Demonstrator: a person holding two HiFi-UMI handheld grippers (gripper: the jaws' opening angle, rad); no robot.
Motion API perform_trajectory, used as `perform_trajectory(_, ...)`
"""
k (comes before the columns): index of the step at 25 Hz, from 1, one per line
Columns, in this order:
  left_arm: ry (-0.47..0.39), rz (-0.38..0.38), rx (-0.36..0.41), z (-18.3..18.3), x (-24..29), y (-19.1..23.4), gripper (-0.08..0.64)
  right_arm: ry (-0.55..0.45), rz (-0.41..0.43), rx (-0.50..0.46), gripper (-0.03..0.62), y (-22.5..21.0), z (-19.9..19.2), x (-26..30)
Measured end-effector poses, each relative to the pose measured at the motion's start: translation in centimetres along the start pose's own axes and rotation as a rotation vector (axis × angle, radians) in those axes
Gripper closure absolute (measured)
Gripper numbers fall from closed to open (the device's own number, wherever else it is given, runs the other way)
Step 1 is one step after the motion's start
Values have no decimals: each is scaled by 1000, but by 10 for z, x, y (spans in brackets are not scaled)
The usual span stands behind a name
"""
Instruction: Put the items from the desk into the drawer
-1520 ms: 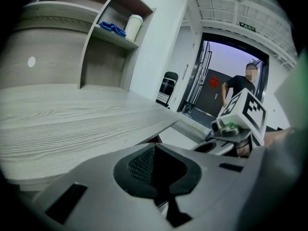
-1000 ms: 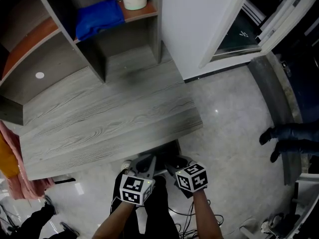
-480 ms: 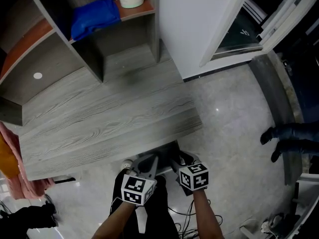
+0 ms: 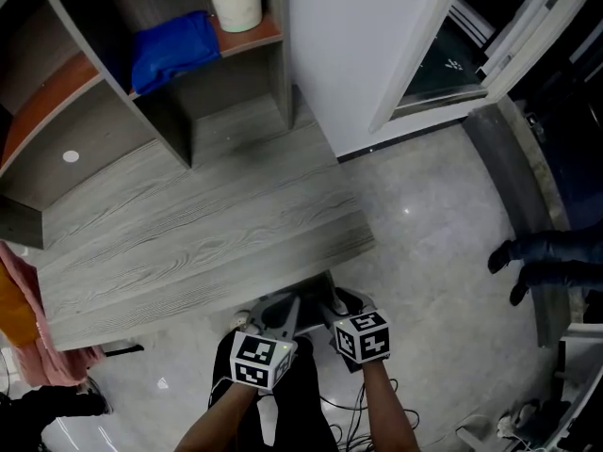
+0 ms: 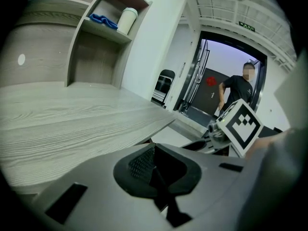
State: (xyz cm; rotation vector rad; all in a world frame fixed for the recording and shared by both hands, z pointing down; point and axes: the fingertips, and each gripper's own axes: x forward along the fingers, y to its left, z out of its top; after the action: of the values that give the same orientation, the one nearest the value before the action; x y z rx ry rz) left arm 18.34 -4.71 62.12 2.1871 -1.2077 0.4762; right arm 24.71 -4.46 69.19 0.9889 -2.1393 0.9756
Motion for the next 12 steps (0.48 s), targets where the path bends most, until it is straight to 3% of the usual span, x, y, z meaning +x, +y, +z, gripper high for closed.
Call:
perform_trajectory(8,-4,-37,34,17,-13,-2,551,-42,-21,58,383,13,7,-8)
perform_trajectory(12,-12,-66,52,30,-20,-5,551,-110,-54,54,400,22,20,-24)
